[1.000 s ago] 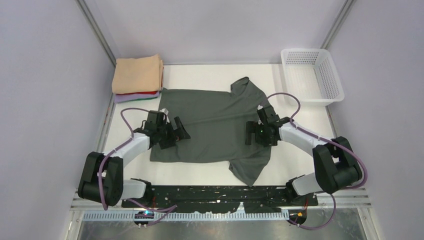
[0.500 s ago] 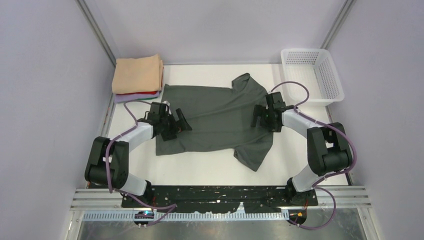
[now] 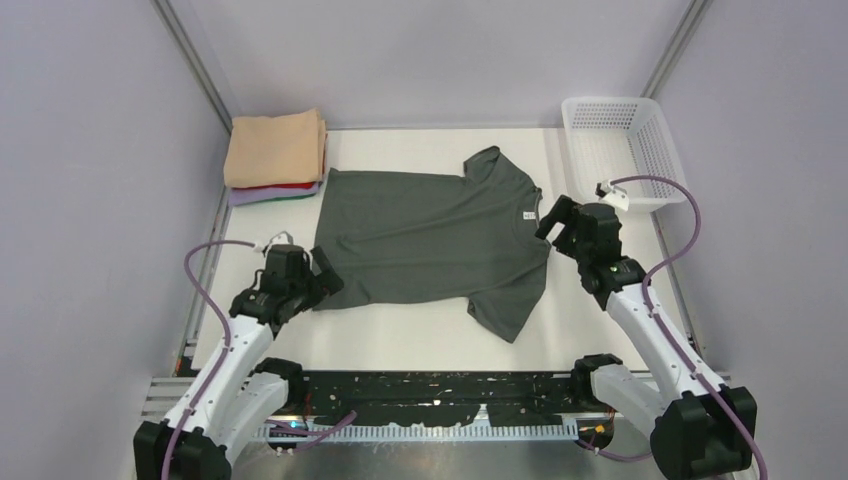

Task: Fold and stack the t-shirts
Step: Grab the side of the flattened tshirt closest away from the robot with both arms

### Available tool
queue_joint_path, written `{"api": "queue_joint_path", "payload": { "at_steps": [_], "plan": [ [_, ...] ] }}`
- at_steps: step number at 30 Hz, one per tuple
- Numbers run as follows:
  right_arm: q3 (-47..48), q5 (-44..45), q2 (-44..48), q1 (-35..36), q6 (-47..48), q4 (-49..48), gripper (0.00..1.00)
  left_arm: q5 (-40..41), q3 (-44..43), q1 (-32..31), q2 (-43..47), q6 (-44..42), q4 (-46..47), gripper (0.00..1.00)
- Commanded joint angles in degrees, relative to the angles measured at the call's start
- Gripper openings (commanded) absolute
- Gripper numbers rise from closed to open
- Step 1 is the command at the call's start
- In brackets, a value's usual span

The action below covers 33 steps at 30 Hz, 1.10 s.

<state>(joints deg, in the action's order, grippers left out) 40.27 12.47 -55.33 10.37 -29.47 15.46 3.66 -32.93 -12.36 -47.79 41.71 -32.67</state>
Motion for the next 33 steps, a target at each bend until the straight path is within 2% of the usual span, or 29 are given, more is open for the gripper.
{"api": "queue_joint_path", "payload": {
  "at_steps": [1,6,12,16,19,25,27,30,33],
  "plan": [
    [-4.1,0.9,1.0,-0.4,-2.4,-3.3,0.96,8.2,6.4,2.1,5.0,4.9,-6.0,0.97],
    [-3.8,-2.6,-0.8,-0.4,-0.7,-3.2,0.98,10.7,10.0,2.9,6.9,9.8,-2.9,0.84],
    [-3.4,-3.9,-3.0,-0.4,0.2,-3.0,0.99,11.9,11.9,3.6,4.8,14.2,1.1,0.63],
    [-3.3,-3.4,-3.6,-0.5,0.4,-3.0,0.99,10.2,12.2,3.7,2.4,14.8,3.0,0.56],
    [-3.1,-2.8,-3.9,-0.5,0.5,-2.8,1.0,9.2,12.2,3.7,-0.1,14.9,4.8,0.55],
    [-2.8,-1.7,-4.9,-0.4,0.3,-2.4,1.0,5.4,11.0,3.7,-6.7,14.5,7.7,0.44],
    [-2.7,-1.9,-5.4,-0.4,0.2,-2.3,1.0,5.7,10.3,3.6,-8.6,14.3,7.6,0.35],
    [-2.3,-2.2,-5.9,-0.4,0.2,-1.7,1.0,5.2,9.5,3.7,-10.5,13.8,8.0,0.0],
    [-1.5,-2.6,-5.6,-0.5,0.4,-0.2,0.96,5.3,9.0,3.7,-10.5,12.9,7.8,0.0]
  ]
}}
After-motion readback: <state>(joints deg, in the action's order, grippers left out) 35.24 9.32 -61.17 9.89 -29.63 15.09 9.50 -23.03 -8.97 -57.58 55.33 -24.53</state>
